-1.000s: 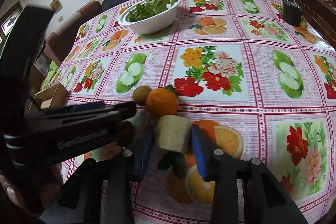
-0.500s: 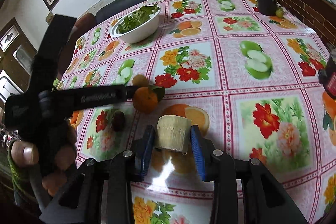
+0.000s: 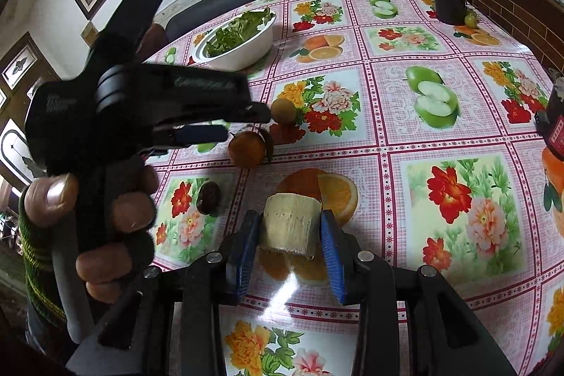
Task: Organize fruits
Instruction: 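Grasp the tan round kiwi with the left tool while the right tool holds the banana chunk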
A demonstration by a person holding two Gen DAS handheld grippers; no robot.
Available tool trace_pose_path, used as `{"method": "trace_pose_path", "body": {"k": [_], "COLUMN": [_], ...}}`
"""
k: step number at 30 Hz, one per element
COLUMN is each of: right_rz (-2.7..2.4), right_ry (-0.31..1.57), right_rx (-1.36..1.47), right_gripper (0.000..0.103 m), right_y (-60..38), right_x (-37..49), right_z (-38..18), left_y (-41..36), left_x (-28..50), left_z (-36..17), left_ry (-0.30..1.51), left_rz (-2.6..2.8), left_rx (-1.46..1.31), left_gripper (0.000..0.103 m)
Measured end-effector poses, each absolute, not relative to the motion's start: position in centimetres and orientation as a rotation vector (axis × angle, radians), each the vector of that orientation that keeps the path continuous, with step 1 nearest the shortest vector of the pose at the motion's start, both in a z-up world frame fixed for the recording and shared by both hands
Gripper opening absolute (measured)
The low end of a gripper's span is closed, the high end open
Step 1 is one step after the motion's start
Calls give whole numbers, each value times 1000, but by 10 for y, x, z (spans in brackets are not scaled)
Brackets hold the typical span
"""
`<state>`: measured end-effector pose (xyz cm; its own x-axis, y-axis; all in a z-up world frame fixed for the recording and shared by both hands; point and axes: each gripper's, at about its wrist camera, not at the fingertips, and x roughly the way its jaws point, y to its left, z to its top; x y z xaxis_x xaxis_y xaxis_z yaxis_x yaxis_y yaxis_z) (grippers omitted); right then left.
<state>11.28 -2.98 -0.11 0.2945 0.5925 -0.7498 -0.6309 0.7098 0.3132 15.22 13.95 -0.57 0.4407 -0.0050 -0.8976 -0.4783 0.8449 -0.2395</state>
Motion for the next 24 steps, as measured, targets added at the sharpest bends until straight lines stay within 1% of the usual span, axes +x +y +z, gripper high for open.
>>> {"method": "trace_pose_path", "body": {"k": [6, 8, 9, 11, 12, 17, 24], "right_rz": [811, 811, 811, 809, 808, 801, 810], "right_ry": [982, 979, 979, 978, 977, 972, 943], "right_rx": [-34, -29, -29, -24, -23, -14, -9], "right_gripper": [36, 36, 36, 36, 36, 36, 36], "right_y": [-35, -38, -39, -41, -42, -48, -47], "right_x": [113, 113, 113, 113, 113, 111, 103], "right_z": [0, 2, 2, 3, 3, 6, 18], "left_y": [126, 122, 122, 124, 125, 124, 135], "left_x": [164, 168, 168, 169, 170, 162, 99], "left_z": [-9, -10, -10, -10, -10, -3, 34], "left_ry": [1093, 1088, 1083, 1077, 1080, 1064, 986], "left_rz": [322, 332, 335, 335, 334, 364, 502], "left_rx": [-445, -427, -426, -434, -431, -397, -323], "left_gripper": [52, 44, 35, 25, 23, 23, 23]}}
